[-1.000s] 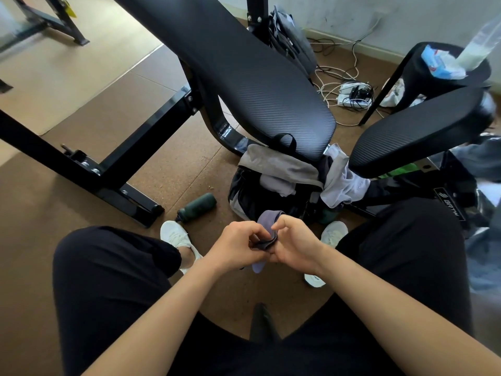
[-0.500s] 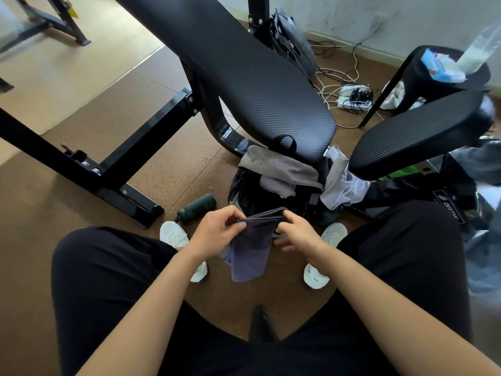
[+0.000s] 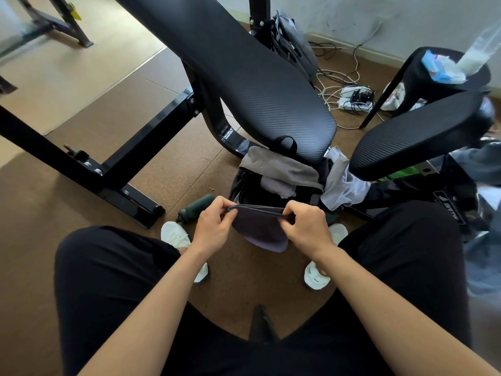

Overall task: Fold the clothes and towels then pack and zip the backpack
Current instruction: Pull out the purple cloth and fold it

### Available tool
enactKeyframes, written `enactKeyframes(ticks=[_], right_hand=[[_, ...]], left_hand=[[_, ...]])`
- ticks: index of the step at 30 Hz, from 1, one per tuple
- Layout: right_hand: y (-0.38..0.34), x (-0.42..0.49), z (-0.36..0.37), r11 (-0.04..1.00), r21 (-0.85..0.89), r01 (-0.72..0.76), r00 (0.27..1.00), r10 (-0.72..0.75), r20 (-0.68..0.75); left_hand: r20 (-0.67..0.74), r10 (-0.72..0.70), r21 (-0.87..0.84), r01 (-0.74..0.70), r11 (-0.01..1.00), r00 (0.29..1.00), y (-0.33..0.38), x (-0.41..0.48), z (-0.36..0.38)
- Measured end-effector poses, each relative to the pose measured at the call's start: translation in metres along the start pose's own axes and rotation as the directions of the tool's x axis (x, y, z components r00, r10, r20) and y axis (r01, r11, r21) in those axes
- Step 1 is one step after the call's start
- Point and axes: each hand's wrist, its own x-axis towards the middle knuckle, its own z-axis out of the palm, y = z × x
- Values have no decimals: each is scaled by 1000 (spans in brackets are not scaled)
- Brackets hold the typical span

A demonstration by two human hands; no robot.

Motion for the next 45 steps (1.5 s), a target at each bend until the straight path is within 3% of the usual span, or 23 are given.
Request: enactKeyframes(ticks=[3, 7, 12, 17, 22, 25, 28, 30, 34, 39, 42, 45], right_hand=[[4, 4, -4, 990, 96, 107, 992, -100, -78], [15, 7, -4, 998, 65, 10, 995, -16, 93], [11, 8, -8, 986, 169, 7, 999, -15, 49], [17, 7, -11, 982, 173, -75, 977, 38, 208], [10, 7, -8, 967, -175, 183, 958, -135, 252], [0, 0, 4, 942, -107, 317, 915, -274, 296], [-6, 0, 17, 951, 19, 307, 897, -296, 329], [-9, 3, 19, 941, -37, 336, 908, -313, 279], [-13, 3, 11, 924, -64, 376, 905, -352, 240], [-13, 4, -3, 897, 32, 441, 867, -434, 246], [-10, 6, -13, 909, 58, 412, 888, -415, 199], [-5, 9, -22, 925, 64, 376, 922, -380, 73]], left_hand=[[-5, 14, -83, -14, 996, 1000, 6, 1, 0], [81, 4, -4, -4, 1000, 997, -5, 3, -1], [42, 10, -113, -5, 994, 999, 5, 1, 0], [174, 89, -159, -61, 985, 981, 9, -3, 1], [323, 157, -170, -106, 980, 933, 21, -7, 6], [379, 211, -145, -168, 975, 901, 24, -9, 6], [390, 222, -131, -185, 974, 894, 22, -9, 3], [337, 226, -88, -208, 974, 914, 17, -9, 2], [345, 95, -139, -49, 989, 934, 15, -9, -3], [557, 41, -182, 74, 981, 829, 21, -15, 1], [541, -65, -42, 104, 994, 838, 9, -20, 21], [472, -162, 211, 68, 975, 866, -14, -18, 34]])
